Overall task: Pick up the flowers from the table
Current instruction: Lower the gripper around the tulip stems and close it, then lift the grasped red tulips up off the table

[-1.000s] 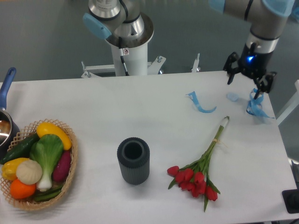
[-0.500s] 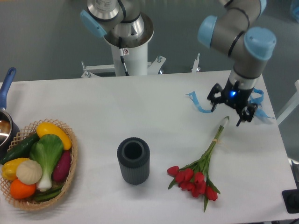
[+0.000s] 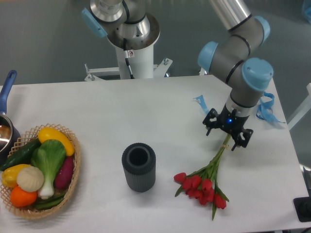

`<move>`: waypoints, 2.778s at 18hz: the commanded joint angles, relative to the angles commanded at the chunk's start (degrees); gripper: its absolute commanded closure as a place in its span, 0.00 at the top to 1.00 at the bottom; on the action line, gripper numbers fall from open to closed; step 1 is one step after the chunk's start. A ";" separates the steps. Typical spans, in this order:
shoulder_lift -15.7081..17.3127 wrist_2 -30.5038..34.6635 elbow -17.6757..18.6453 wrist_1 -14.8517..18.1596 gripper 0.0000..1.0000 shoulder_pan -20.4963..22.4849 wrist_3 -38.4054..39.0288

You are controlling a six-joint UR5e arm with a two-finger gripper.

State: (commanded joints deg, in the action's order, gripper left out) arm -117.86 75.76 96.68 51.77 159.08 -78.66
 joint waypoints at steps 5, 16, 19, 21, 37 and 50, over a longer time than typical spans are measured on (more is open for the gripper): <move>-1.58 0.09 -0.88 -0.26 1.00 -1.05 0.53; -2.90 0.61 -0.18 -3.95 0.97 -1.93 0.53; -3.52 1.84 -0.27 -4.30 0.97 -1.93 0.53; -3.52 1.93 -0.09 -5.18 0.96 -2.02 0.62; -3.78 3.16 -0.53 -6.68 0.05 -2.64 6.07; 8.95 -18.96 -5.45 -6.59 0.03 1.50 14.74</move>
State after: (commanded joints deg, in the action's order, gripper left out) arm -108.91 56.81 91.23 45.18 160.58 -63.92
